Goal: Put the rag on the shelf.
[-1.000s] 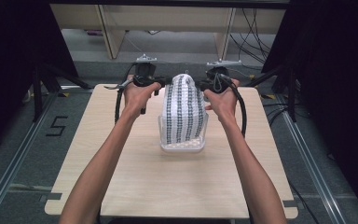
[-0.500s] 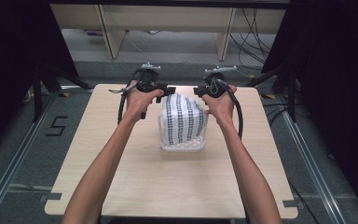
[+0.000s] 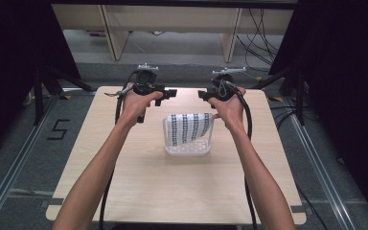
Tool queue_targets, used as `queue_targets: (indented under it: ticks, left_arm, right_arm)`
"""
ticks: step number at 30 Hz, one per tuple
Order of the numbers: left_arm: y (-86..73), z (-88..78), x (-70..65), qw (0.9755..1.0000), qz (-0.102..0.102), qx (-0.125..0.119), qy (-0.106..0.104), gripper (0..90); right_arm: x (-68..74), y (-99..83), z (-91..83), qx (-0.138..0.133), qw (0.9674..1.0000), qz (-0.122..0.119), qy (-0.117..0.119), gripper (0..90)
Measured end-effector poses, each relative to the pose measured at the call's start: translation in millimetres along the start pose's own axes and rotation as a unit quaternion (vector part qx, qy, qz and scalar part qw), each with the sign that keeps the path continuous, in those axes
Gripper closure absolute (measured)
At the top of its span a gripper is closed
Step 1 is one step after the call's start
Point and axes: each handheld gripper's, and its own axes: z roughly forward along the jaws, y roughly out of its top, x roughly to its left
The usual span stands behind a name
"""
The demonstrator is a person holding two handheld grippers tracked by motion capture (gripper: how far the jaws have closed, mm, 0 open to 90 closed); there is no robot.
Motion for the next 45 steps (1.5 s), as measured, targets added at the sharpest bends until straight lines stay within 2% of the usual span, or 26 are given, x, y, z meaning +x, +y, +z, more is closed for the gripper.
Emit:
queue_targets:
  ticks: [1, 5, 8, 9, 10, 11, 13, 15, 16, 18, 19, 20, 23, 24, 26, 27, 30, 35, 36, 37, 40, 42, 44, 45]
  left_arm:
    - [-0.9, -0.1, -0.1, 1.0000, -0.005, -0.003, -0.001, 40.3]
    - [-3.1, -3.1, 1.1, 1.0000, -0.001, 0.003, 0.002, 39.4]
    - [-4.5, -5.0, 0.3, 1.0000, -0.006, 0.002, -0.004, 38.4]
    - [-4.6, -6.9, 0.2, 0.9999, -0.003, 0.010, -0.009, 37.9]
    - [-4.9, -7.6, -1.9, 0.9999, -0.006, 0.007, -0.005, 37.0]
    - [-4.6, -9.5, -2.4, 0.9999, 0.001, 0.012, -0.007, 36.7]
    - [-4.9, -11.8, -7.7, 0.9999, 0.002, 0.010, -0.012, 36.3]
    - [-5.2, -14.5, -10.8, 0.9997, 0.012, 0.017, -0.014, 35.5]
    - [-5.4, -15.4, -12.1, 0.9996, 0.016, 0.019, -0.014, 35.3]
    - [-6.1, -17.5, -16.4, 0.9995, 0.015, 0.019, -0.020, 34.4]
    - [-6.5, -18.3, -17.4, 0.9995, 0.015, 0.018, -0.021, 34.1]
    - [-6.9, -20.2, -17.6, 0.9993, 0.021, 0.022, -0.023, 33.9]
    - [-9.9, -23.0, -21.4, 0.9993, 0.003, 0.015, -0.035, 32.3]
    - [-11.4, -24.3, -23.0, 0.9992, 0.003, 0.014, -0.038, 32.1]
    - [-12.3, -24.9, -24.4, 0.9992, 0.005, 0.014, -0.037, 31.3]
    - [-14.4, -26.7, -26.8, 0.9992, 0.013, 0.016, -0.035, 30.6]
    - [-15.1, -28.4, -27.3, 0.9991, 0.014, 0.019, -0.036, 29.5]
    - [-15.9, -34.0, -28.5, 0.9991, 0.016, 0.010, -0.038, 29.2]
    - [-16.4, -34.8, -28.9, 0.9991, 0.016, 0.007, -0.038, 29.0]
    - [-16.7, -36.2, -28.5, 0.9990, 0.016, 0.006, -0.041, 29.0]
    - [-17.9, -39.6, -29.1, 0.9993, 0.016, 0.005, -0.033, 28.8]
    - [-19.0, -42.0, -29.1, 0.9992, 0.020, 0.007, -0.035, 28.4]
    - [-20.2, -44.5, -29.7, 0.9992, 0.021, 0.006, -0.032, 27.7]
    - [-21.4, -46.1, -30.3, 0.9993, 0.019, 0.006, -0.031, 27.3]
  right_arm:
    - [-0.1, -0.1, -0.6, 0.002, 1.0000, 0.000, 0.000, 57.9]
    - [-0.3, -0.7, -1.7, 0.001, 1.0000, 0.004, 0.001, 57.3]
    - [0.4, -0.7, -3.1, 0.004, 1.0000, 0.005, 0.003, 56.0]
    - [1.0, -0.6, -4.1, 0.006, 1.0000, 0.007, 0.002, 55.9]
    - [3.2, -0.7, -5.2, 0.006, 0.9999, 0.014, 0.004, 55.4]
    - [2.3, -0.6, -5.6, 0.005, 1.0000, 0.004, 0.005, 55.0]
    - [2.9, -0.9, -7.1, 0.007, 1.0000, 0.004, 0.006, 54.4]
    - [1.6, -1.5, -8.4, 0.001, 0.9999, -0.010, 0.007, 53.2]
    - [3.6, -1.9, -9.0, 0.005, 0.9999, 0.006, 0.012, 52.6]
    - [2.9, -2.2, -10.4, 0.004, 0.9999, 0.005, 0.014, 51.5]
    - [0.8, -2.3, -10.7, 0.001, 0.9999, -0.005, 0.012, 50.9]
    - [1.4, -3.0, -11.5, 0.002, 0.9999, 0.003, 0.010, 50.3]
    - [-1.6, -3.5, -14.0, 0.002, 0.9999, 0.006, 0.013, 47.9]
    - [-2.9, -4.0, -14.6, 0.000, 0.9998, 0.010, 0.015, 47.8]
    - [-4.6, -5.1, -16.1, 0.000, 0.9997, 0.014, 0.020, 47.5]
    - [-5.1, -5.9, -17.9, 0.001, 0.9997, 0.016, 0.019, 47.0]
    - [-5.5, -7.0, -20.1, 0.000, 0.9996, 0.019, 0.023, 46.1]
    - [-5.8, -8.8, -25.5, -0.003, 0.9995, 0.015, 0.028, 44.9]
    - [-6.1, -8.8, -26.2, -0.004, 0.9996, 0.007, 0.028, 44.1]
    - [-4.9, -9.2, -27.4, -0.003, 0.9995, 0.012, 0.029, 43.8]
    - [-4.0, -10.1, -31.0, -0.007, 0.9993, 0.010, 0.036, 43.6]
    - [-2.5, -10.2, -34.1, -0.007, 0.9992, 0.003, 0.039, 43.0]
    - [1.1, -10.7, -37.7, -0.006, 0.9990, 0.013, 0.042, 42.5]
    - [0.3, -10.7, -38.7, -0.009, 0.9990, 0.005, 0.043, 42.3]
